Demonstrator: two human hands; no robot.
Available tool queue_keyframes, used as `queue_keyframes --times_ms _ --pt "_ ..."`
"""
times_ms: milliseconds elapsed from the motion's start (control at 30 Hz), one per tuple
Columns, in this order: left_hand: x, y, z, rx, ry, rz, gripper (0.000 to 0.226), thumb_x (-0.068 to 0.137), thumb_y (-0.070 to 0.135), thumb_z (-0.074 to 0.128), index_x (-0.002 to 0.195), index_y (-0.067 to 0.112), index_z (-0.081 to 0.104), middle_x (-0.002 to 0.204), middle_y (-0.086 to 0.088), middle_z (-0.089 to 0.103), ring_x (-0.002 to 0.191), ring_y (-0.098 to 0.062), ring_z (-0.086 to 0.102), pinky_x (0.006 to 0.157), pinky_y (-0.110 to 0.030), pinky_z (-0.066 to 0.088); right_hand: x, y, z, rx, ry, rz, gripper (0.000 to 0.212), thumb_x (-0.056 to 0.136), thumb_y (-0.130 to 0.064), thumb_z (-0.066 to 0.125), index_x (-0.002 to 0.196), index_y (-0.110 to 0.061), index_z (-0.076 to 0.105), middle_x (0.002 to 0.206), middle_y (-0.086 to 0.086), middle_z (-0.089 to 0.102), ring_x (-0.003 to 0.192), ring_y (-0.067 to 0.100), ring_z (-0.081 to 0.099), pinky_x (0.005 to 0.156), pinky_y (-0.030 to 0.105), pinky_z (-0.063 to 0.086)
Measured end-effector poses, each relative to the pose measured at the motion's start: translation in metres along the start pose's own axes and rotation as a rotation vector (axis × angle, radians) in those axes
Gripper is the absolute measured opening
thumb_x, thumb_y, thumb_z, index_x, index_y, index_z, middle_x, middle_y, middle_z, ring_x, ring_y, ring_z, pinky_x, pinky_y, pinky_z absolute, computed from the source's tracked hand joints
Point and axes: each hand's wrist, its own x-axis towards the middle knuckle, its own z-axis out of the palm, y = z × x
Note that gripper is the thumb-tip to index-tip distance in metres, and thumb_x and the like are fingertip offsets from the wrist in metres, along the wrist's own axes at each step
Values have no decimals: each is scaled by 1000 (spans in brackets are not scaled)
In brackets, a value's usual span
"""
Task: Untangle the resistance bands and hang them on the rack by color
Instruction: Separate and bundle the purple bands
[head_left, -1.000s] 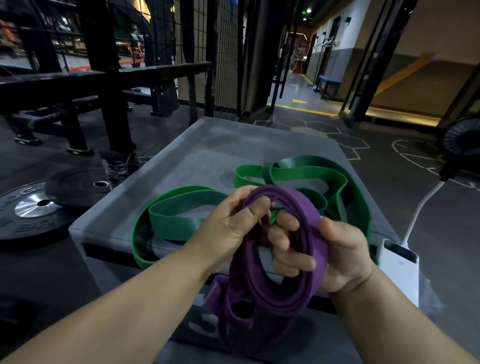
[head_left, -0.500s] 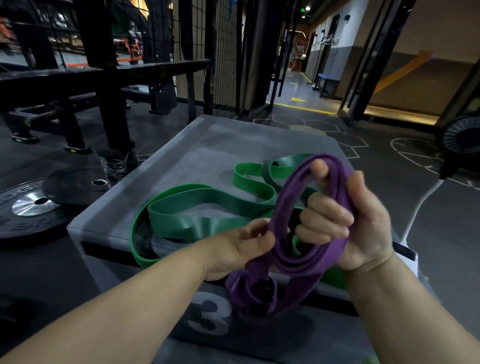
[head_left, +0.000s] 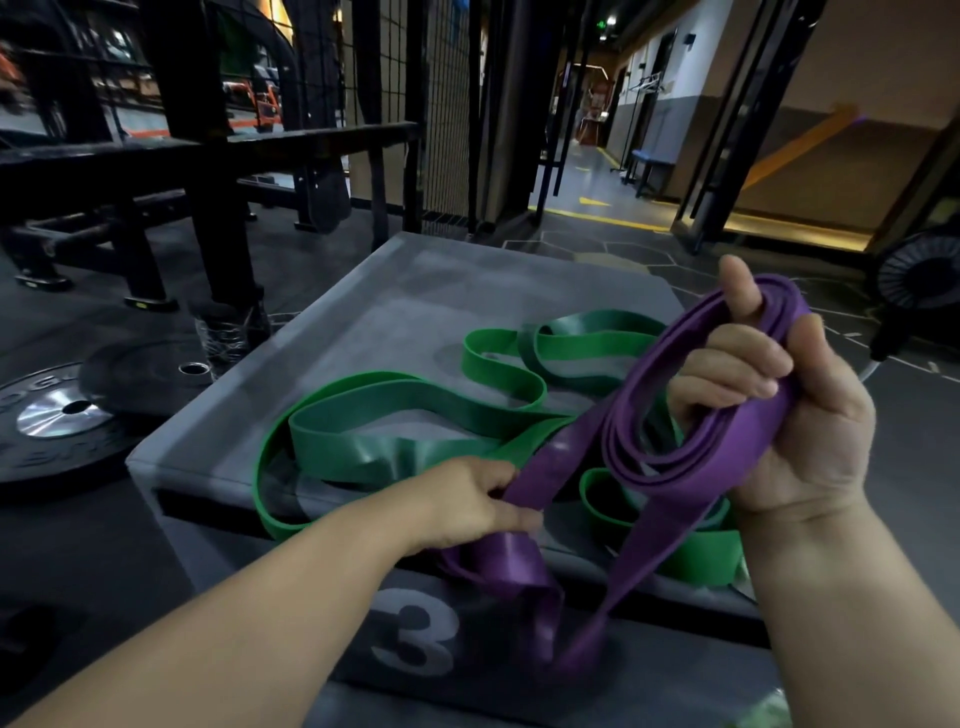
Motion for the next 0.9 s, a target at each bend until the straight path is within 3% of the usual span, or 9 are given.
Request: queue_keyframes --times_ms 100,200,267,400,567,633,767,833,900 --pt "1 0 -8 -64 173 66 12 78 35 76 90 33 73 96 9 74 97 -13 69 98 -38 50 -2 1 -9 -3 -7 9 47 100 -20 46 144 -11 33 81 10 57 70 20 51 76 30 37" --pt "-1 2 -11 -139 194 126 21 80 25 75 98 33 69 98 5 74 97 -14 69 99 -43 49 -4 3 -16 2 9 7 46 101 -24 44 145 -18 30 82 9 58 74 21 54 80 31 39" --pt "-4 4 -8 -171 119 113 35 82 22 74 113 22 58 100 1 74 96 -12 69 98 -38 51 -4 2 -18 20 2 -8 45 101 -24 45 144 -19 33 81 8 58 74 20 54 80 31 40" --pt "-8 7 1 -186 -47 55 33 92 14 62 119 20 43 89 8 71 78 10 65 74 -10 49 -4 0 -15 13 11 -43 45 100 -23 48 142 -17 36 76 6 57 70 18 53 77 29 40" --pt "-10 6 0 -164 -155 63 37 87 22 69 122 19 56 121 2 66 113 -10 62 104 -33 46 -4 -2 -16 -9 13 -60 43 100 -24 47 141 -15 39 73 5 56 68 18 52 75 28 38" --pt "-11 6 -2 -138 -181 58 56 81 38 71 131 21 52 131 7 60 120 -6 56 107 -28 42 -4 -3 -16 -51 37 -66 43 100 -22 46 142 -15 40 72 5 55 67 18 52 74 28 37" --pt "-12 4 -7 19 -162 78 76 75 33 81 139 22 42 139 14 49 128 -1 44 105 -17 37 -3 0 -17 -173 78 -106 47 94 -21 59 139 -17 46 66 -1 52 60 12 49 69 26 40" --pt "-15 6 -10 18 -99 97 63 75 26 81 128 24 47 127 19 52 120 5 46 97 -8 38 -2 7 -21 -344 143 -130 60 79 -24 76 134 -21 53 59 -7 45 54 6 43 61 21 42" --pt "-15 8 -13 -72 -47 130 56 72 21 83 119 24 54 119 16 59 113 1 54 91 -10 43 -1 15 -20 -562 256 -147 67 71 -17 79 133 -21 55 56 -7 40 51 7 39 57 22 41"
